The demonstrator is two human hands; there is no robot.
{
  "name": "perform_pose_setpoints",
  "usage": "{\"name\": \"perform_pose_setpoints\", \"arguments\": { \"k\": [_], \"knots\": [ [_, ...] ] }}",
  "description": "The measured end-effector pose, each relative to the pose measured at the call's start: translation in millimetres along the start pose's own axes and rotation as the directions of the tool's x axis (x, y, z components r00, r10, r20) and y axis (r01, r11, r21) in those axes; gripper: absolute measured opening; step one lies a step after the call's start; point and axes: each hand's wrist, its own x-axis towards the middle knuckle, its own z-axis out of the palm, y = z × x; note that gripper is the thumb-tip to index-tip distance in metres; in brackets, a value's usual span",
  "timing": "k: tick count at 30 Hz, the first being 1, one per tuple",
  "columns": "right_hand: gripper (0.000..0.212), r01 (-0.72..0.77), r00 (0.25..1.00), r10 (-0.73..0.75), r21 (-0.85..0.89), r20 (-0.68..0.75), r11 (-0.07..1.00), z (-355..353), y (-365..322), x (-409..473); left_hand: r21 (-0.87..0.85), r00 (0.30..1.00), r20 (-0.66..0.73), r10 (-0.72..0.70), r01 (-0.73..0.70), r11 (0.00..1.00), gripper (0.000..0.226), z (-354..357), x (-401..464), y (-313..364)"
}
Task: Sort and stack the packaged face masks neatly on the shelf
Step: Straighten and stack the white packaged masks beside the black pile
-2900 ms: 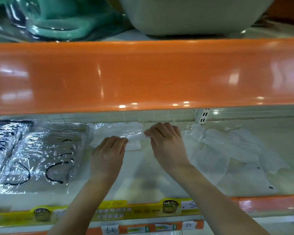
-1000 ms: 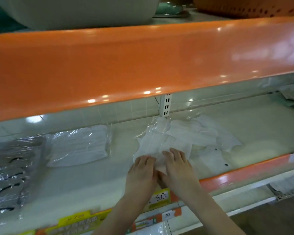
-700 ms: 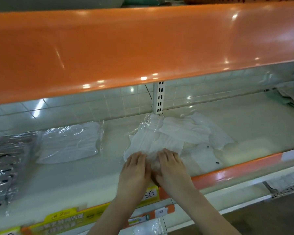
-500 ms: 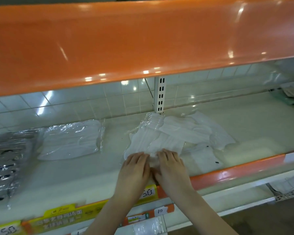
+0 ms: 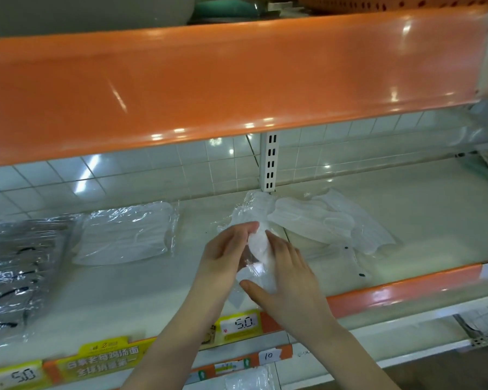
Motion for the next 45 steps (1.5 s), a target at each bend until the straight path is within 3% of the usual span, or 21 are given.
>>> {"name": "perform_pose_setpoints", "arguments": {
  "k": [3,5,7,9,11,14,16,18,20,22,23,26,28,31,33,34,36,38,42,43,45],
  "knots": [
    [0.035,-0.038,0.988,0.085,0.336,-0.127,0.941,-21,-13,5,-0.004,0.983,0.103,0.154,-0.155,0.988,0.024,-5,-8,17],
    [0.028,-0.088,0.956,0.221,0.533,-0.191,0.842,-35,-18,12,0.176,0.970,0.116,0.215,-0.233,0.956,0.030,-13,-6,16],
    [0.017,-0.139,0.932,0.333,0.703,-0.145,0.697,-45,-18,20,0.360,0.976,0.005,0.218,-0.205,0.910,0.038,-23,-1,11],
    [0.007,-0.175,0.918,0.394,0.837,-0.052,0.519,-51,-13,26,0.412,0.978,-0.132,0.162,-0.095,0.906,0.055,-34,5,5],
    [0.010,-0.221,0.902,0.428,0.912,0.057,0.345,-52,-9,30,0.325,0.969,-0.246,0.003,0.080,0.942,0.066,-44,10,2],
    [0.015,-0.265,0.898,0.415,0.933,0.147,0.243,-48,-5,32,-0.058,0.937,-0.214,-0.277,0.271,0.961,0.042,-59,9,-2],
    [0.018,-0.288,0.900,0.410,0.910,0.149,0.299,-41,-3,33,-0.293,0.919,-0.112,-0.378,0.333,0.896,0.015,-68,7,-5],
    [0.021,-0.312,0.903,0.422,0.803,0.085,0.507,-30,0,35,-0.356,0.919,-0.092,-0.384,0.330,0.874,0.025,-78,6,-7],
    [0.042,-0.293,0.909,0.413,0.613,-0.060,0.734,-19,-3,35,-0.296,0.925,-0.141,-0.354,0.302,0.906,0.023,-86,6,-7],
    [0.049,-0.123,0.937,0.224,0.346,-0.269,0.930,-9,-5,33,-0.220,0.921,-0.212,-0.328,0.282,0.934,0.022,-96,6,-8],
    [0.047,-0.010,0.951,0.084,0.241,-0.298,0.970,-3,-5,31,-0.194,0.919,-0.234,-0.318,0.276,0.941,0.025,-100,6,-7],
    [0.053,0.157,0.988,-0.155,0.087,-0.026,0.984,20,-6,26,-0.199,0.913,-0.267,-0.309,0.262,0.944,0.027,-113,7,-7],
    [0.049,0.259,0.964,-0.250,-0.095,0.093,0.961,37,-8,24,-0.226,0.908,-0.272,-0.319,0.262,0.938,0.026,-119,5,-6],
    [0.038,0.282,0.959,-0.275,-0.212,0.059,0.936,56,-13,26,-0.166,0.902,-0.275,-0.333,0.297,0.940,0.024,-133,4,-9],
    [0.032,0.196,0.980,-0.199,-0.157,-0.002,0.968,64,-19,30,0.009,0.896,-0.336,-0.290,0.310,0.951,0.025,-148,6,-19],
    [0.032,0.154,0.987,-0.157,-0.109,-0.020,0.982,67,-21,32,0.173,0.903,-0.361,-0.235,0.313,0.934,0.038,-156,8,-23],
    [0.034,0.112,0.993,-0.115,-0.074,-0.038,0.991,72,-28,37,0.615,0.945,-0.319,-0.075,0.266,0.743,0.058,-167,7,-30],
    [0.031,0.159,0.983,-0.168,-0.111,-0.080,0.981,74,-38,43,0.857,0.974,-0.173,0.148,0.075,0.511,0.051,-170,0,-28],
    [0.027,0.228,0.946,-0.255,-0.149,-0.198,0.962,80,-68,62,0.952,0.891,0.136,0.433,-0.239,0.194,0.044,-178,-3,-24],
    [0.027,0.244,0.934,-0.276,-0.161,-0.228,0.956,83,-77,68,0.950,0.874,0.184,0.450,-0.275,0.145,0.038,-183,2,-26],
    [0.032,0.295,0.905,-0.333,-0.174,-0.263,0.939,89,-94,80,0.941,0.868,0.184,0.461,-0.291,0.171,0.028,-193,13,-24]
  ]
}}
